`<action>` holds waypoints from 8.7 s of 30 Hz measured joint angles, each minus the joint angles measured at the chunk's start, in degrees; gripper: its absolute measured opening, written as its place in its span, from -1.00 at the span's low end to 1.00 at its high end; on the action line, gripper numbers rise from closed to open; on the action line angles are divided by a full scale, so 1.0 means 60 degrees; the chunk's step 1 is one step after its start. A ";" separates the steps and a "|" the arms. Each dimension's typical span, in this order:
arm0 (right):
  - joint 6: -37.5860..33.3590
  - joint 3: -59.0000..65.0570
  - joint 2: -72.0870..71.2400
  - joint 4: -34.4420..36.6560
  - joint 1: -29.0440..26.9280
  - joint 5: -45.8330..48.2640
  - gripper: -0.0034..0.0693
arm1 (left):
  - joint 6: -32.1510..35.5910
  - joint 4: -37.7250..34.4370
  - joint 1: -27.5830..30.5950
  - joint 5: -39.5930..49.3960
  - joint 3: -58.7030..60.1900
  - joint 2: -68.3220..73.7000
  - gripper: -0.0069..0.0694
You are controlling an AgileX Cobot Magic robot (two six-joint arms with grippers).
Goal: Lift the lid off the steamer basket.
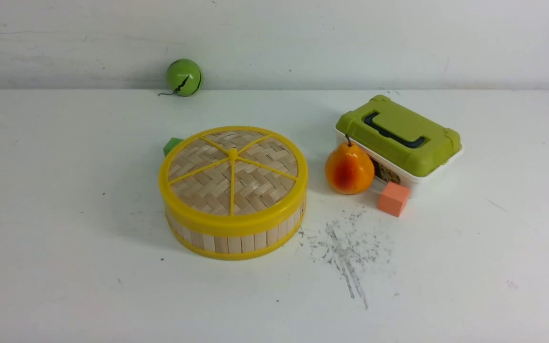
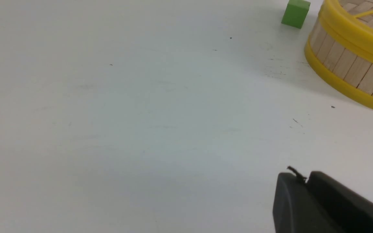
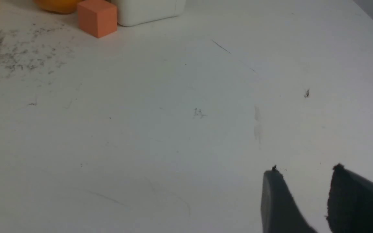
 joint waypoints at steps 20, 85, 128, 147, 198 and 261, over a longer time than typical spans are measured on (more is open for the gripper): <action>0.0000 0.0000 0.0000 -0.0003 0.0000 0.0000 -0.25 | 0.0000 0.0000 0.0000 0.0000 0.0000 0.0000 -0.63; -0.3481 -1.8236 1.5649 0.2825 0.3579 0.7467 -0.92 | 0.0000 -0.0028 0.0000 0.0041 0.0000 0.0000 -0.53; 0.0516 -2.3036 2.3299 0.1626 0.6274 0.4928 -0.21 | 0.0000 -0.0117 0.0000 0.0032 0.0000 0.0000 -0.44; 0.0458 -2.5339 2.2692 0.1552 0.6206 0.6871 -0.61 | 0.0000 -0.0142 0.0000 0.0032 0.0000 0.0000 -0.40; 0.1506 -0.9212 1.6490 0.1304 0.3277 -0.2002 -0.21 | 0.0000 -0.0168 0.0000 0.0032 0.0000 0.0000 -0.25; 0.2970 -0.0940 0.1338 -0.0855 0.0155 -0.2495 -0.95 | 0.0000 -0.0168 0.0000 0.0071 0.0000 0.0000 -0.19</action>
